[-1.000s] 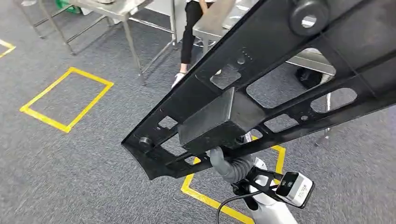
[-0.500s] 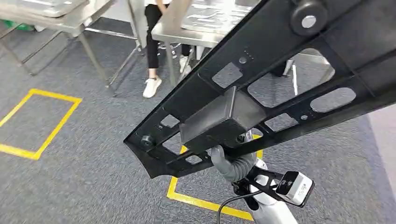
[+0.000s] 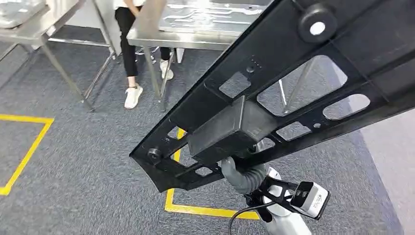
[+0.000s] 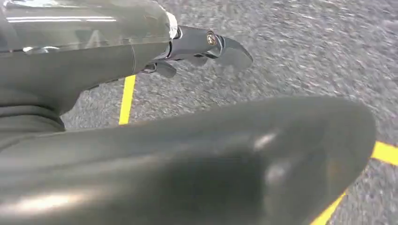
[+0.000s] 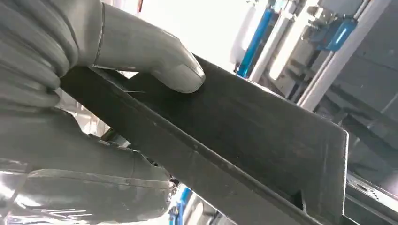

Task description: Take the parts from the cabinet and place them on the table.

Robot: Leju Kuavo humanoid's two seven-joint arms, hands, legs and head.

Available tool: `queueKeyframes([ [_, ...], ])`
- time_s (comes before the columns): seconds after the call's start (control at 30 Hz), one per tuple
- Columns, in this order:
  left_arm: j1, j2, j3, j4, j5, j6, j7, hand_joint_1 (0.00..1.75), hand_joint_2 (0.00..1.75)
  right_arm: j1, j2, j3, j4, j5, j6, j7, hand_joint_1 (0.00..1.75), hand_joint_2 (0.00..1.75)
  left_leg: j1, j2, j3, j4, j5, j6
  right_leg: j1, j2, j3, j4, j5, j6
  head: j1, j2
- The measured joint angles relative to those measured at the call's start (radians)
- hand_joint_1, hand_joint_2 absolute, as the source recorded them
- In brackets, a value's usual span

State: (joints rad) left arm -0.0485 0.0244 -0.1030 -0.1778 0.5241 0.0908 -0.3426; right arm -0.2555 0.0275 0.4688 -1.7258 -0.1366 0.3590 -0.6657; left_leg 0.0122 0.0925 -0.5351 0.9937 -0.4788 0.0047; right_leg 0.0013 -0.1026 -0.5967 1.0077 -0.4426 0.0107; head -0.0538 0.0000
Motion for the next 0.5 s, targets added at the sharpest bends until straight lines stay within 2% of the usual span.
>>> queueKeyframes([
  [0.07,0.000,-0.001,0.000,0.000,0.000,0.000,-0.001,0.00,0.00,0.000,0.000,-0.002,0.000,0.001,0.000,0.000,1.75,1.75,-0.004,0.016,0.003,0.002,-0.006,-0.011,0.005,0.031,-0.004,0.002,0.004,-0.008,0.000,0.000],
  [0.1,-0.002,-0.001,0.000,0.000,0.000,0.000,-0.001,0.00,0.00,0.002,0.000,-0.003,0.000,0.001,0.000,0.000,1.75,1.75,-0.006,0.031,0.007,0.001,-0.008,-0.016,0.007,0.043,-0.006,0.002,0.002,-0.011,0.000,0.000],
  [0.13,-0.004,-0.001,0.000,0.000,0.000,-0.001,-0.002,0.00,0.00,0.003,-0.001,-0.004,0.000,0.001,0.000,0.000,1.75,1.75,-0.005,0.040,0.010,-0.001,-0.011,-0.022,0.004,0.055,-0.006,-0.002,0.005,-0.017,0.000,0.000],
  [0.17,-0.006,-0.001,0.000,0.000,0.000,-0.001,-0.002,0.00,0.00,0.004,-0.001,-0.004,-0.002,0.001,0.000,0.000,1.75,1.75,0.001,0.019,0.008,0.006,-0.020,-0.030,-0.006,0.062,-0.001,-0.008,0.010,-0.024,0.000,0.000],
  [0.2,-0.005,-0.001,0.000,0.000,0.000,-0.003,-0.002,0.00,0.00,0.001,-0.001,-0.005,-0.003,0.002,0.000,0.000,1.75,1.75,0.002,-0.032,-0.001,0.040,-0.046,-0.032,-0.006,0.070,-0.001,-0.009,0.010,-0.030,0.000,0.000],
  [0.23,-0.003,-0.002,0.000,0.000,0.000,-0.005,-0.003,0.00,0.00,0.002,0.000,-0.005,-0.003,0.005,-0.002,0.000,1.75,1.75,0.005,-0.062,-0.032,0.108,-0.086,-0.034,-0.006,0.077,-0.001,-0.009,0.010,-0.034,0.000,0.000],
  [0.27,-0.002,-0.002,0.001,0.000,0.001,-0.005,-0.003,0.00,0.00,0.004,0.001,-0.005,-0.003,0.006,-0.005,0.000,1.75,1.75,0.005,-0.077,-0.074,0.196,-0.128,-0.037,-0.005,0.084,-0.001,-0.009,0.010,-0.035,0.000,0.000],
  [0.3,0.000,-0.001,0.002,0.000,0.001,-0.005,-0.003,0.00,0.00,0.006,0.001,-0.005,-0.003,0.008,-0.009,0.000,1.75,1.75,0.005,-0.082,-0.113,0.273,-0.156,-0.039,-0.004,0.092,-0.002,-0.008,0.009,-0.036,0.000,0.000],
  [0.33,0.002,-0.001,0.003,0.000,0.002,-0.005,-0.003,0.00,0.00,0.009,0.001,-0.005,-0.003,0.009,-0.009,0.000,1.75,1.75,0.005,-0.082,-0.140,0.321,-0.161,-0.040,-0.003,0.102,-0.001,-0.008,0.009,-0.037,0.000,0.000],
  [0.37,0.004,-0.001,0.004,0.000,0.002,-0.006,-0.003,0.00,0.00,0.012,0.001,-0.005,-0.003,0.010,-0.009,0.000,1.75,1.75,0.005,-0.082,-0.143,0.316,-0.142,-0.039,-0.003,0.110,0.001,-0.008,0.008,-0.037,0.000,0.000],
  [0.4,0.007,-0.001,0.004,0.000,0.002,-0.008,-0.003,0.00,0.00,0.014,0.001,-0.005,-0.003,0.010,-0.008,0.000,1.75,1.75,0.005,-0.082,-0.125,0.264,-0.101,-0.038,-0.004,0.118,0.003,-0.007,0.007,-0.036,0.000,0.000],
  [0.47,0.006,0.001,0.005,0.000,0.003,-0.010,-0.003,0.00,0.00,0.014,0.001,-0.005,-0.005,0.010,-0.008,0.000,1.75,1.75,0.006,-0.083,-0.049,0.082,0.002,-0.033,-0.005,0.129,0.008,-0.003,0.003,-0.029,0.000,0.000],
  [0.5,0.006,0.001,0.005,0.000,0.005,-0.011,-0.003,0.00,0.00,0.014,0.001,-0.005,-0.006,0.010,-0.008,0.000,1.75,1.75,0.006,-0.091,-0.024,0.024,0.008,-0.027,-0.004,0.131,0.008,-0.001,0.000,-0.025,0.000,0.000],
])
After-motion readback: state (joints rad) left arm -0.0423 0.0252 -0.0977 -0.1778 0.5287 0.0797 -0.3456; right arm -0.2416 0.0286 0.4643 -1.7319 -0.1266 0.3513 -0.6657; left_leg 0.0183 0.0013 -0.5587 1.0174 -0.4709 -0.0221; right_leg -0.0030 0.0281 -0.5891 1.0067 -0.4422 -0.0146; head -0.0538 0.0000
